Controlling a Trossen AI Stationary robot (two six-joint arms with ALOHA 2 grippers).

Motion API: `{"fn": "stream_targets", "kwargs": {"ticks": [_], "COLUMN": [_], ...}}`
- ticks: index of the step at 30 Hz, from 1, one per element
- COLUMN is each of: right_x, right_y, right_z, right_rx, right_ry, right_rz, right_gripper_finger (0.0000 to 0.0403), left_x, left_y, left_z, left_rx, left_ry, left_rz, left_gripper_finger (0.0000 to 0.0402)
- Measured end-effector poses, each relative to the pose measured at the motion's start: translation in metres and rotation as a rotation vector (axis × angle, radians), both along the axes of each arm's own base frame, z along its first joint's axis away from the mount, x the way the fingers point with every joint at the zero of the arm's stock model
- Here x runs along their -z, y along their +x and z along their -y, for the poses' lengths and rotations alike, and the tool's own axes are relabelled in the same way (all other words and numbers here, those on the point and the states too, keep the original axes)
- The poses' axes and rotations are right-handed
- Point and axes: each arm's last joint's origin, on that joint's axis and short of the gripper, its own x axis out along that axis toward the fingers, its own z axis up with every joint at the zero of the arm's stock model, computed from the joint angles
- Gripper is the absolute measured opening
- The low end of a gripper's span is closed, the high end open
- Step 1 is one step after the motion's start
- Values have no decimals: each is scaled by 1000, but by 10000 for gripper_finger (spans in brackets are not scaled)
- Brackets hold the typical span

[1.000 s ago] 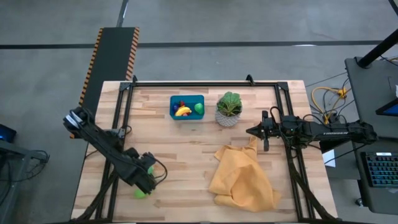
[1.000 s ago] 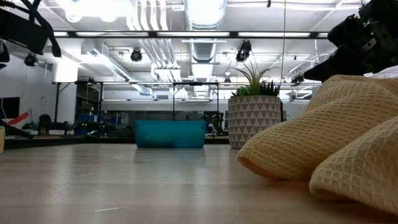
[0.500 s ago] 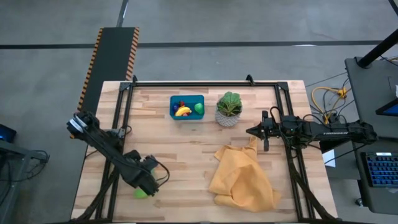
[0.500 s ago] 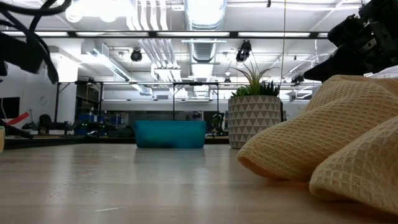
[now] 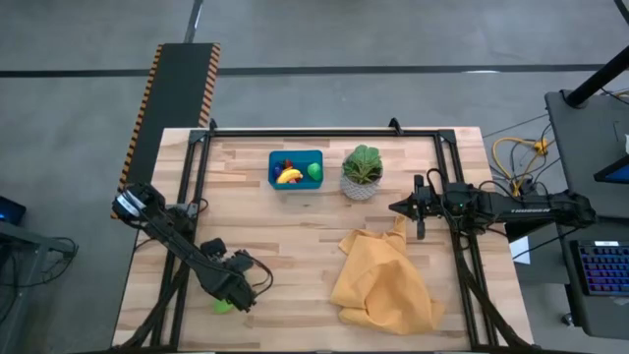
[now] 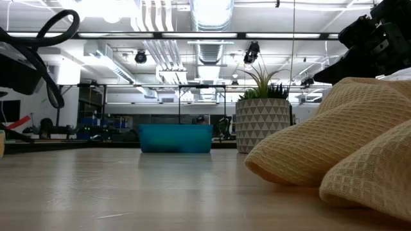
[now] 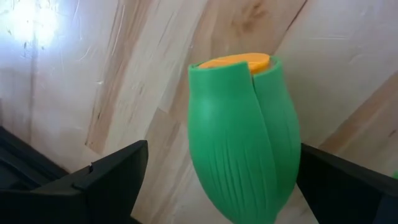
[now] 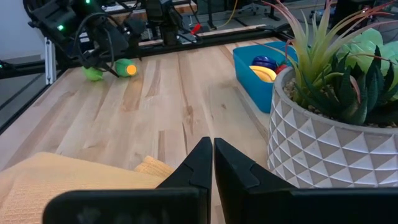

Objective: Pick and placing Produce into tupperware
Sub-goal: Put the green corn into the blue bin

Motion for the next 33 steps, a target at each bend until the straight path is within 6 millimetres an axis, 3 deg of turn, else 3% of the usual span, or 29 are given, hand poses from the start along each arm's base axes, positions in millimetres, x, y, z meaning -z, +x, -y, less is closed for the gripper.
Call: {"fn": "stream_targets", "kwargs": {"ticks": [8,26,33], "right_x": [0,0,0], "right_y": [0,0,0], "right_z": [0,0,0], "right_rx": [0,0,1], "right_ry": [0,0,0], "right_rz": [0,0,0], "right_gripper_finger": [9,9,9], "left_x": [-2,-3,-3], "left_y": [0,-1,-1], "left_z": [0,-1,-1], "left_rx": [6,241,348], "left_ry": [-19,-61,-65], "left_rz": [16,-37,-49], "left_gripper_finger": [357,188,188]}}
